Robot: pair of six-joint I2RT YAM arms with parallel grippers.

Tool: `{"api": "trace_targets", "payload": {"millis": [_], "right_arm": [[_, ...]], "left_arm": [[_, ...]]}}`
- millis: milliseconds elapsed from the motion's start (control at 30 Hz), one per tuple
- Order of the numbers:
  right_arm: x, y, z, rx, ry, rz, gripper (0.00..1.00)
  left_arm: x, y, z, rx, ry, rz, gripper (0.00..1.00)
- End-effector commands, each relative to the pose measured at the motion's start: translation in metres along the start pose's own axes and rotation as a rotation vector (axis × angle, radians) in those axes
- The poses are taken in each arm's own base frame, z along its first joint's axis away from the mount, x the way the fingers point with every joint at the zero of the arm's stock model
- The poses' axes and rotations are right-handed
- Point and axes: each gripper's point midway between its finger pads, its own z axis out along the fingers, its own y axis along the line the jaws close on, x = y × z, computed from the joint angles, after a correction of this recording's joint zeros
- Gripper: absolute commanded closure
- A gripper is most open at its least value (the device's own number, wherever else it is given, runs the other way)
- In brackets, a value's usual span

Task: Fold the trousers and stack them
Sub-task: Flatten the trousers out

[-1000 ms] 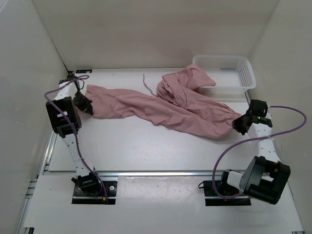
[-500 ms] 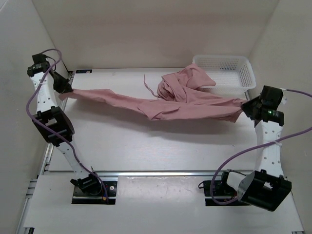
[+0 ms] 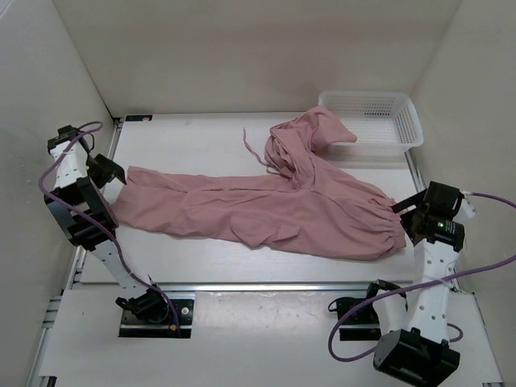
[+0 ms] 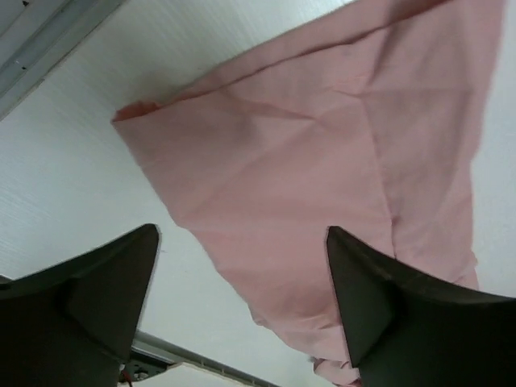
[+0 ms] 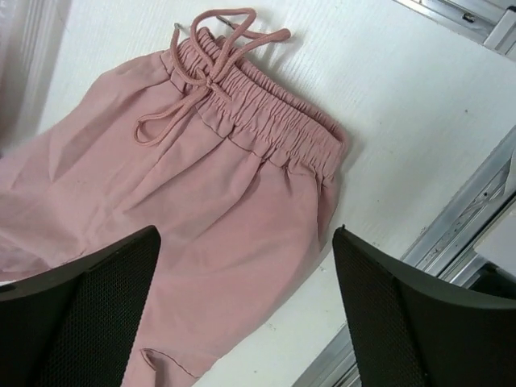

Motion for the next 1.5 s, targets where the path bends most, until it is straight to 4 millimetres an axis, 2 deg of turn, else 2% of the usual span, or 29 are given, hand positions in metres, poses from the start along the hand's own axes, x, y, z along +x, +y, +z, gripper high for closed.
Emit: {"api": "trace_targets", "payload": {"millis": [0,67,100,133,167,200,267,333,400,433,467,500,600,633,700,733,767,800,867,967,1033,1067,1100,1167,1233,1267,1367,1400,1467], "right_arm": [[-0.009,0.007,0.000,-0.002,0.010,-0.042,0.11],[-0.002,0.009,0.006,-0.010,0.046,-0.057,0.19],[0.003,0.009,0.007,-0.016,0.068,-0.059,0.26],[0.020,0.010,0.012,-0.037,0.138,-0.061,0.37],[0.029,0.010,0.015,-0.043,0.177,-0.053,0.45],[0.040,0.008,0.015,-0.049,0.220,-0.053,0.50],[0.069,0.011,0.016,-0.098,0.346,-0.045,0.52],[0.082,0.009,0.015,-0.115,0.394,-0.031,0.39],[0.094,0.003,0.018,-0.105,0.422,-0.029,0.32],[0.094,0.004,0.017,-0.113,0.429,-0.027,0.28],[0.094,0.004,0.017,-0.115,0.429,-0.036,0.19],[0.094,0.004,0.017,-0.115,0.429,-0.037,0.17],[0.090,0.006,0.015,-0.128,0.417,-0.058,0.13],[0.088,0.008,0.015,-0.130,0.415,-0.058,0.12],[0.084,0.011,0.013,-0.141,0.403,-0.068,0.12],[0.084,0.011,0.013,-0.141,0.403,-0.068,0.11],[0.083,0.012,0.012,-0.147,0.396,-0.068,0.11],[0.084,0.010,0.012,-0.143,0.403,-0.077,0.11],[0.086,0.008,0.011,-0.137,0.410,-0.076,0.11],[0.106,-0.002,0.015,-0.118,0.476,-0.060,0.10],[0.121,-0.010,0.019,-0.089,0.522,-0.031,0.10],[0.124,-0.012,0.022,-0.087,0.525,-0.031,0.10],[0.127,-0.013,0.024,-0.077,0.535,-0.021,0.10],[0.136,-0.020,0.026,-0.054,0.557,-0.009,0.10],[0.141,-0.026,0.027,-0.036,0.556,0.014,0.11],[0.142,-0.027,0.027,-0.042,0.550,0.014,0.11],[0.143,-0.026,0.028,-0.045,0.540,0.036,0.16],[0.147,-0.029,0.030,-0.031,0.555,0.037,0.17],[0.142,-0.024,0.035,-0.052,0.533,0.036,0.28]], "left_arm": [[-0.003,-0.008,-0.045,0.027,-0.144,0.058,0.11],[0.009,0.000,-0.040,0.011,-0.135,0.047,0.42],[0.014,0.002,-0.045,0.019,-0.149,0.037,0.69],[0.020,-0.002,-0.042,0.059,-0.137,0.040,0.77],[0.038,0.006,-0.028,0.039,-0.079,0.040,0.80],[0.046,0.008,-0.020,0.039,-0.052,0.040,0.80],[0.077,0.012,-0.001,0.058,0.057,0.036,0.59],[0.092,0.017,0.009,0.057,0.104,0.033,0.39],[0.106,0.024,0.021,0.038,0.140,0.019,0.18],[0.107,0.023,0.024,0.048,0.140,0.019,0.13],[0.108,0.024,0.028,0.041,0.153,0.018,0.13],[0.108,0.021,0.031,0.052,0.158,0.008,0.11],[0.104,0.020,0.046,0.029,0.177,-0.018,0.22],[0.099,0.014,0.046,0.034,0.169,-0.017,0.40],[0.092,0.010,0.056,0.017,0.165,-0.008,0.59],[0.078,0.005,0.055,0.017,0.134,-0.005,0.73],[0.075,0.006,0.062,-0.004,0.148,-0.005,0.90],[0.074,0.005,0.059,-0.013,0.164,-0.006,0.90],[0.052,-0.007,0.038,0.018,0.091,-0.011,0.90],[0.018,-0.022,-0.001,0.073,-0.049,-0.004,0.90],[0.003,-0.031,-0.019,0.099,-0.094,-0.002,0.90],[-0.012,-0.040,-0.032,0.120,-0.131,0.000,0.90],[-0.012,-0.040,-0.025,0.103,-0.102,-0.001,0.90],[-0.021,-0.047,-0.029,0.115,-0.103,0.009,0.90],[-0.019,-0.046,-0.022,0.102,-0.079,0.008,0.90],[-0.016,-0.046,-0.017,0.107,-0.068,0.018,0.81],[-0.008,-0.044,-0.006,0.110,-0.038,0.039,0.37],[0.000,-0.037,-0.002,0.089,-0.019,0.038,0.16],[0.001,-0.032,-0.003,0.079,-0.046,0.047,0.12]]}}
